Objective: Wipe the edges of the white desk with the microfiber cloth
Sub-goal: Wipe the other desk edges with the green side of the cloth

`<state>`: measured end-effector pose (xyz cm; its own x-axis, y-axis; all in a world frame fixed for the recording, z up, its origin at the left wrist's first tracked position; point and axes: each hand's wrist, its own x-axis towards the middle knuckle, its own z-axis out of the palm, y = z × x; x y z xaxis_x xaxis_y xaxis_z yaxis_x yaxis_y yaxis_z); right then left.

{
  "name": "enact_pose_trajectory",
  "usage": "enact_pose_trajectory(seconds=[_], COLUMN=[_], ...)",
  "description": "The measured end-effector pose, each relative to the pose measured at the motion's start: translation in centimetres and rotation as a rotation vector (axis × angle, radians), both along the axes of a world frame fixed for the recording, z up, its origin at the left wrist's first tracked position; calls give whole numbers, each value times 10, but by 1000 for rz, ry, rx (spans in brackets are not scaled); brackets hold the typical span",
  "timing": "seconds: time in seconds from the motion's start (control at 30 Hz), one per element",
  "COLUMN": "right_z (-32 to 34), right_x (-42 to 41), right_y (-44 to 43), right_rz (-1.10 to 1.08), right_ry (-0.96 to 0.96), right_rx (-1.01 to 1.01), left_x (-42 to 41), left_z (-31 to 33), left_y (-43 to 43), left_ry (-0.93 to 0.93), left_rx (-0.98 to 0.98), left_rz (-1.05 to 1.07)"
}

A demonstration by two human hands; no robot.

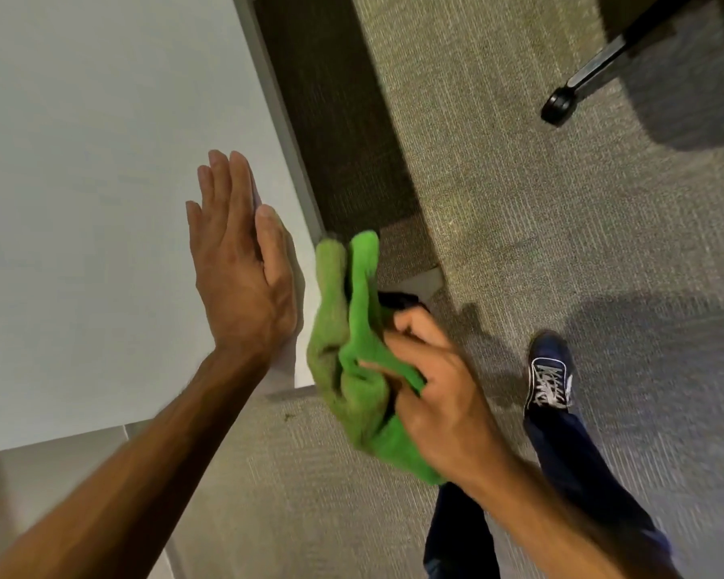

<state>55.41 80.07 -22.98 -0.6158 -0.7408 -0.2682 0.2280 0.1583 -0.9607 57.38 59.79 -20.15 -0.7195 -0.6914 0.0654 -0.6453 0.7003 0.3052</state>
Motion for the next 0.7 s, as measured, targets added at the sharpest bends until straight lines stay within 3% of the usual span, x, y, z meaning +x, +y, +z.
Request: enact_pose_trajectory(seconds=[0.17, 0.5, 0.7], right_z=[-2, -8, -9], right_x=[-2, -120, -105], right_y=[-6, -147, -128], right_rz=[-45, -101, -46], right_ry=[-23, 177, 147], right_rx=[-25, 34, 44], left_x=[-1, -1, 2], left_z=[-1, -3, -5], left_y=[2, -2, -5], left_ry=[-5, 13, 4], left_rx=[-9, -26, -32], left_rz=[-3, -4, -27])
